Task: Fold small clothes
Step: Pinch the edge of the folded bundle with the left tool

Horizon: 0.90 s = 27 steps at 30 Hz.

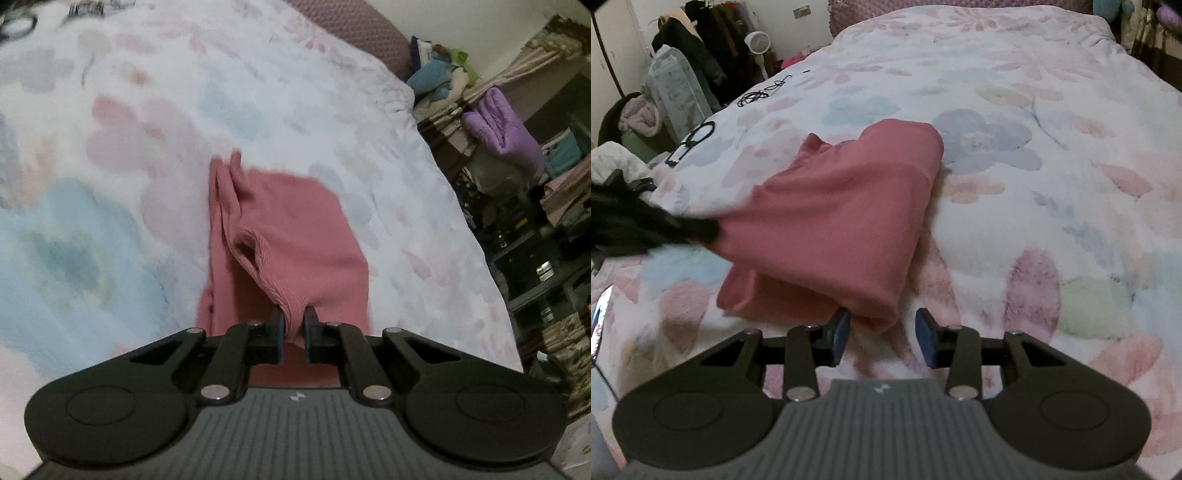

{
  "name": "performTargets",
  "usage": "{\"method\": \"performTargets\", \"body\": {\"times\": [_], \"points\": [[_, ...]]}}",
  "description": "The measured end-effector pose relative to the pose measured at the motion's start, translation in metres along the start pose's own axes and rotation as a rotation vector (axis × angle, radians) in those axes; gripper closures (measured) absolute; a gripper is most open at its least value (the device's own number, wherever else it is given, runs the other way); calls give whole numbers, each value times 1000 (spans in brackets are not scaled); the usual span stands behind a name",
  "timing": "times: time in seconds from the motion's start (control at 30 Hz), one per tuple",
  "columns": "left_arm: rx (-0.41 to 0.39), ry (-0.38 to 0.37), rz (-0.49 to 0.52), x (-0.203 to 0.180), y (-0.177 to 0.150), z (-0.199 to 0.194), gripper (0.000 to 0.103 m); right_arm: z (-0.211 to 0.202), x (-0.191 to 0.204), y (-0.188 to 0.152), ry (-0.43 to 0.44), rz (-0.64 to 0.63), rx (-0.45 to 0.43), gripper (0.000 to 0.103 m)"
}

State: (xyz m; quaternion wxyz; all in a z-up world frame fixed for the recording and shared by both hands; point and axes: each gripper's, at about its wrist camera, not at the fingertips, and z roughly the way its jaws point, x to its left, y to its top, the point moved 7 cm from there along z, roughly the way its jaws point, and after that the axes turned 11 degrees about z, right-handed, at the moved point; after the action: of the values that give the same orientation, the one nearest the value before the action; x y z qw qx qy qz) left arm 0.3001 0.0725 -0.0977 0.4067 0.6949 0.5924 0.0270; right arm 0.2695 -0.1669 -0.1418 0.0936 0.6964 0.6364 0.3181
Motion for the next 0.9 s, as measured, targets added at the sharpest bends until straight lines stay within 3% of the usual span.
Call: {"method": "performTargets", "body": {"times": [0.1,0.33,0.5,0.57,0.63,0.73,0.83,0.87,0.9], "points": [[32,31,5,11,-7,1,93,-4,0,2,8,-12,-4,103],[141,80,-80,41,-65,51,93,-1,-16,-20,-42,-12,71,103],[128,59,-113,40,-62,47,86,-4,-30,-22,-29,40,73,103],[122,47,-113,41,-57,38,73,-11,-23,-17,9,25,46,96],[112,51,-99,47,-56,27,70,-15,-12,-15,28,-25,28,68],[108,50,-90,45,-54,23,70,-7,7,-17,17,-139,14,70],[121,58,-86,47,-56,26,70,5,14,-16,-15,-163,5,73],[127,62,-85,46,-57,28,70,8,13,-15,-32,-162,3,79],[130,63,-84,46,-57,30,70,12,12,-13,-43,-157,5,100]]}}
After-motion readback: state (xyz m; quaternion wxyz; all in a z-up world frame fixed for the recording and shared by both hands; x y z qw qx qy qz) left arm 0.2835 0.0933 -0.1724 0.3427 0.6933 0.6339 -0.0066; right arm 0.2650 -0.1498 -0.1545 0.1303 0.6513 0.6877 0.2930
